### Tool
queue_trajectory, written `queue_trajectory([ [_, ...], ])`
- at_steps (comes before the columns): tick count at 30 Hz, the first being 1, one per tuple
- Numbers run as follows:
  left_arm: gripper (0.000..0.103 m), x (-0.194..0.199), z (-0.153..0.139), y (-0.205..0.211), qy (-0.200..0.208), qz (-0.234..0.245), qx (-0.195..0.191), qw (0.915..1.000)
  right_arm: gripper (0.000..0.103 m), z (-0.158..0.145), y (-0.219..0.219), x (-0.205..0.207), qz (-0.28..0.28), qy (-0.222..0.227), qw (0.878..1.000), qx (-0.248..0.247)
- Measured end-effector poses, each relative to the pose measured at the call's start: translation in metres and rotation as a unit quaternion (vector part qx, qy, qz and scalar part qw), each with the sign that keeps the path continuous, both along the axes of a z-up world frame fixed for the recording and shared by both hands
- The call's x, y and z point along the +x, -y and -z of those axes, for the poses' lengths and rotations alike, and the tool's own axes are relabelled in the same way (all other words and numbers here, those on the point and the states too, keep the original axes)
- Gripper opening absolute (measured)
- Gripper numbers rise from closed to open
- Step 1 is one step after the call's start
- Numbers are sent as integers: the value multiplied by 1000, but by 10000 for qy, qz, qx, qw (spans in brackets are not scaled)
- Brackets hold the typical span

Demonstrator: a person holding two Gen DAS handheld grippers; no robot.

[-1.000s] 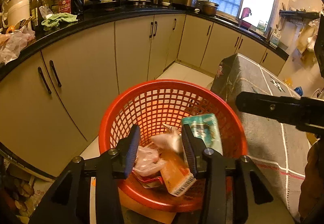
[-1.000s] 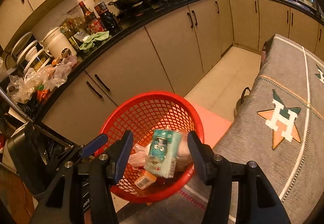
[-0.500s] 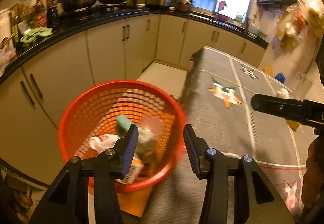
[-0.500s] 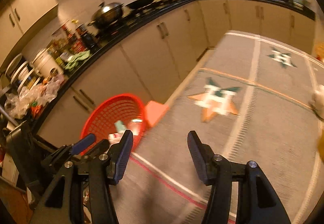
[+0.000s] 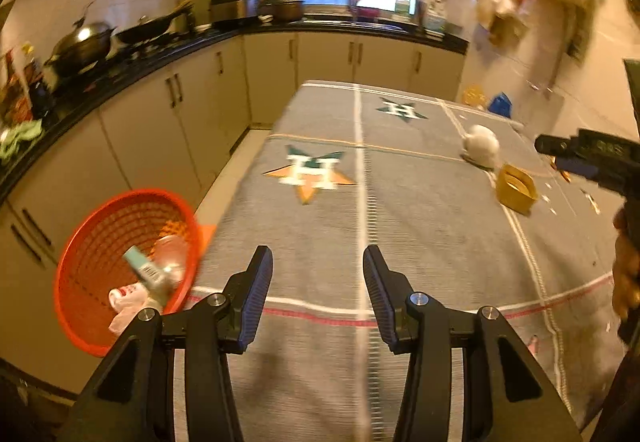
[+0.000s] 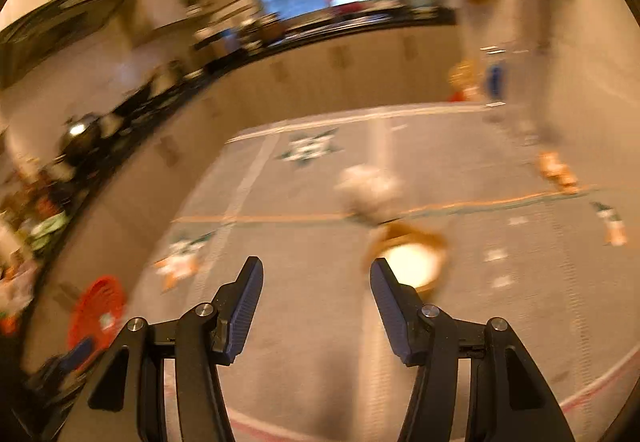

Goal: Collect trash
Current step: 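Move both open grippers back toward the table, then grasp the yellow square lid with the right gripper while the left gripper grasps the white mask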

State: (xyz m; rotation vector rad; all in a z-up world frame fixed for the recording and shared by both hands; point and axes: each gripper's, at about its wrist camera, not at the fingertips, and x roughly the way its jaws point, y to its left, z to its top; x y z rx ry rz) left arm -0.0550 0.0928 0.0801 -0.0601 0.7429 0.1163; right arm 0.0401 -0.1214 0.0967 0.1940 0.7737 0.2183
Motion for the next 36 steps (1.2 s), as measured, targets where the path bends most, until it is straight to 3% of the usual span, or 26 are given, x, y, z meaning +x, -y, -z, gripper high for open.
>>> queue_trajectory([
  [6, 50, 12, -5, 48, -54, 374, 368, 9986, 64, 17, 49, 29, 781, -267, 9938, -751],
  [11, 51, 24, -2, 79, -118, 636, 578, 9962, 64, 37, 79, 37, 958, -401, 9939, -383],
  [16, 51, 38, 2, 99, -207, 780, 774, 9937, 64, 51, 81, 44, 907, -565, 9941, -176],
  [21, 51, 53, 3, 111, -269, 845, 737, 9933, 63, 68, 79, 54, 746, -860, 9935, -1],
  [27, 51, 63, -3, 125, -263, 905, 761, 9926, 47, 73, 79, 56, 636, -914, 9938, 35],
  [32, 51, 75, -6, 134, -347, 901, 798, 9921, 14, 76, 81, 54, 602, -1017, 9930, -78],
  [36, 52, 87, -9, 140, -409, 897, 761, 9922, 7, 81, 93, 54, 604, -1121, 9918, 90],
])
